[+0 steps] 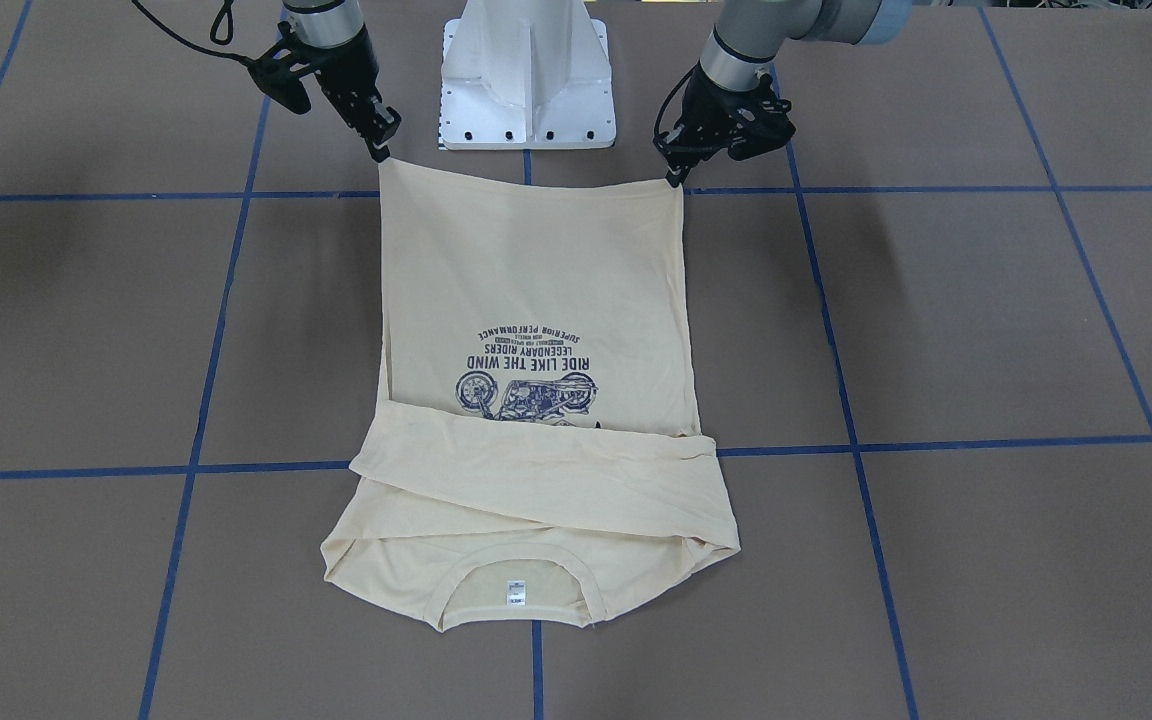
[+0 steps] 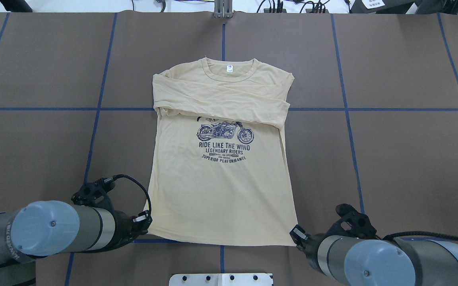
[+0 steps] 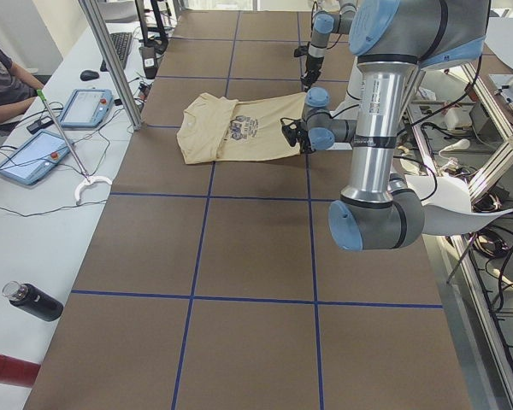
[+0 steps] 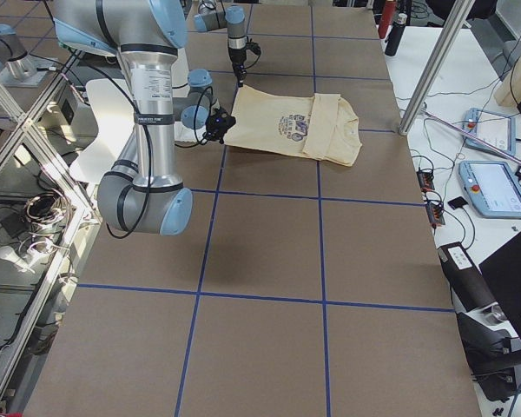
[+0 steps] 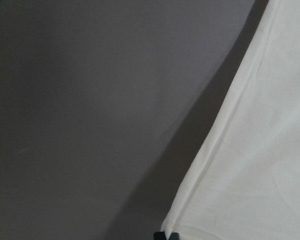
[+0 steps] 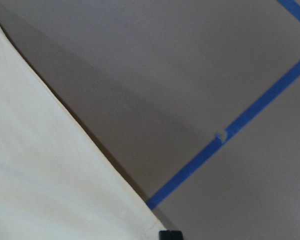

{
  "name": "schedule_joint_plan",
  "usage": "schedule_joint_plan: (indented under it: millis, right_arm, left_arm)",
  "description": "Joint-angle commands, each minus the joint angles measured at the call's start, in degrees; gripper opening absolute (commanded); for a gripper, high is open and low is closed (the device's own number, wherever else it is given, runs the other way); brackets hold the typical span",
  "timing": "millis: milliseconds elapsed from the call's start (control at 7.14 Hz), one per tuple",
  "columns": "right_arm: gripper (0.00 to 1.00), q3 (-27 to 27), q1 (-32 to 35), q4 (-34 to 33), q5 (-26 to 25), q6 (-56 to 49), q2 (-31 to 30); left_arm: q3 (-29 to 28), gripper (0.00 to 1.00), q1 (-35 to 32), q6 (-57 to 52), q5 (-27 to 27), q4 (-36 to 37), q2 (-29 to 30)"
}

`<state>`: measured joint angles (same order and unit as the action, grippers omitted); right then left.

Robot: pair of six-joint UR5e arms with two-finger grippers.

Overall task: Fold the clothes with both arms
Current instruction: 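Lift both hem corners and fold them toward the collar with both grippers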

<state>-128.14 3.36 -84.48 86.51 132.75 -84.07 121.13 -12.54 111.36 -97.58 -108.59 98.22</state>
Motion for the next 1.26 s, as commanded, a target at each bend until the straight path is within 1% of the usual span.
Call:
schedule_joint_plan:
  millis: [0, 140, 280, 420, 560, 700, 840, 980, 1120]
  right_arm:
    - [0.00, -4.03, -3.08, -1.56, -0.12, 1.99, -3.36]
    - [0.00, -6.14, -3.27, -1.56, -0.03, 1.99, -5.30]
    - [0.00, -6.68, -2.75, -1.56, 0.15, 1.99, -5.41]
    - [0.00, -6.69, 1.09, -1.65, 0.67, 1.38, -4.89]
    - [0.00, -5.99, 4.87, -1.65, 3.29, -0.10, -3.84]
    - [0.00, -1.72, 12.65, -1.83, 8.45, -5.51, 2.27]
    - [0.00, 4.33, 20.73, -1.92, 14.41, -11.83, 8.50]
    - [0.00, 9.52, 28.21, -1.92, 20.04, -15.12, 12.57]
    - [0.00, 14.71, 34.72, -2.09, 24.36, -19.67, 16.79]
  left_arm:
    - [4.35, 0.00, 1.90, 3.24, -4.24, 2.22, -0.14]
    - [7.16, 0.00, 2.16, 3.17, -6.63, 4.25, -0.23]
    - [7.45, 0.00, 2.69, 2.64, -6.57, 4.53, 0.04]
    - [7.71, 0.00, 0.34, 1.42, -6.83, 4.70, 0.39]
    - [7.45, 0.00, -2.12, -2.60, -7.01, 4.62, 1.61]
    - [6.58, 0.00, -7.62, -7.94, -6.83, 4.62, 4.75]
    - [2.31, 0.00, -12.90, -14.61, -6.92, 4.62, 9.05]
    - [-4.70, 0.00, -16.52, -18.16, -7.01, 4.10, 12.48]
    - [-11.38, 0.00, -20.21, -22.72, -7.01, 3.48, 16.26]
